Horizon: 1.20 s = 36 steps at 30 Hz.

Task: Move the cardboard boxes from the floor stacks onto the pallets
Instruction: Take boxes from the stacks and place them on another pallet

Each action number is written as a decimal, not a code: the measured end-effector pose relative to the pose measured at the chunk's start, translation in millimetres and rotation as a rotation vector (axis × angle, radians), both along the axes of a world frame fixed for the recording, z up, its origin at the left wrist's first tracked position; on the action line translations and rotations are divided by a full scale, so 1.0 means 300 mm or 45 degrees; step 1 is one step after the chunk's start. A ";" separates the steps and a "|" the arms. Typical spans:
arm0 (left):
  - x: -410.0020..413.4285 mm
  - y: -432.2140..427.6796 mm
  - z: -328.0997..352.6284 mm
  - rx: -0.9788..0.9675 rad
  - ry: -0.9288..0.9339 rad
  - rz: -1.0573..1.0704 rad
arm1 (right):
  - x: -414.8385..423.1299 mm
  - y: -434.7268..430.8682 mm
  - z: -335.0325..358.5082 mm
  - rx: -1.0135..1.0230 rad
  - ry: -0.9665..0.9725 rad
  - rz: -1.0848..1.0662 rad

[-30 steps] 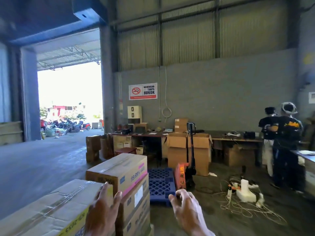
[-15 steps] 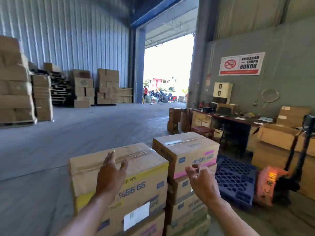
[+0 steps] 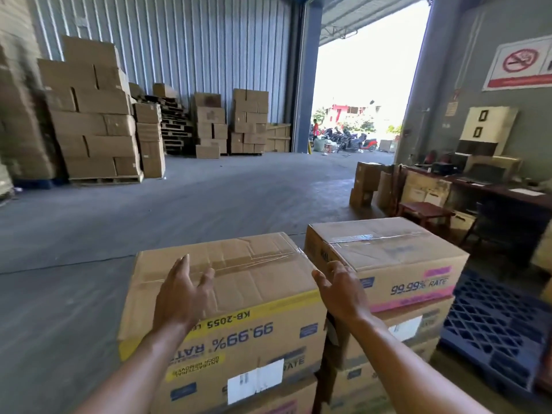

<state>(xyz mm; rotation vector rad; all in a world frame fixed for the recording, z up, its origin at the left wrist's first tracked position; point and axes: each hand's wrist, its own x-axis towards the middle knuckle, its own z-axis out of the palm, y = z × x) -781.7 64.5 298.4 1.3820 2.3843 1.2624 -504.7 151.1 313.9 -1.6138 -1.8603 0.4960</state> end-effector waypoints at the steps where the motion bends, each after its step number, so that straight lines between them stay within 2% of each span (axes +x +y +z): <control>1: -0.008 0.000 -0.010 -0.019 0.013 0.027 | 0.001 0.029 -0.010 -0.006 -0.021 0.024; 10: -0.107 -0.091 -0.089 -0.197 0.079 0.543 | 0.007 0.246 -0.128 -0.137 -0.012 0.226; 14: -0.128 -0.148 -0.174 -0.326 -0.103 0.696 | 0.007 0.301 -0.192 -0.258 0.029 0.287; 17: -0.122 -0.160 -0.218 -0.247 -0.340 0.702 | -0.001 0.326 -0.230 -0.314 0.236 0.295; 26: -0.137 -0.170 -0.211 0.048 -0.615 0.665 | -0.003 0.365 -0.317 -0.613 0.843 0.132; 31: -0.135 -0.180 -0.236 0.191 -0.838 0.563 | -0.012 0.339 -0.305 -0.657 0.957 0.155; 36: -0.168 -0.184 -0.303 0.250 -1.091 0.468 | -0.014 0.317 -0.316 -0.781 0.984 0.035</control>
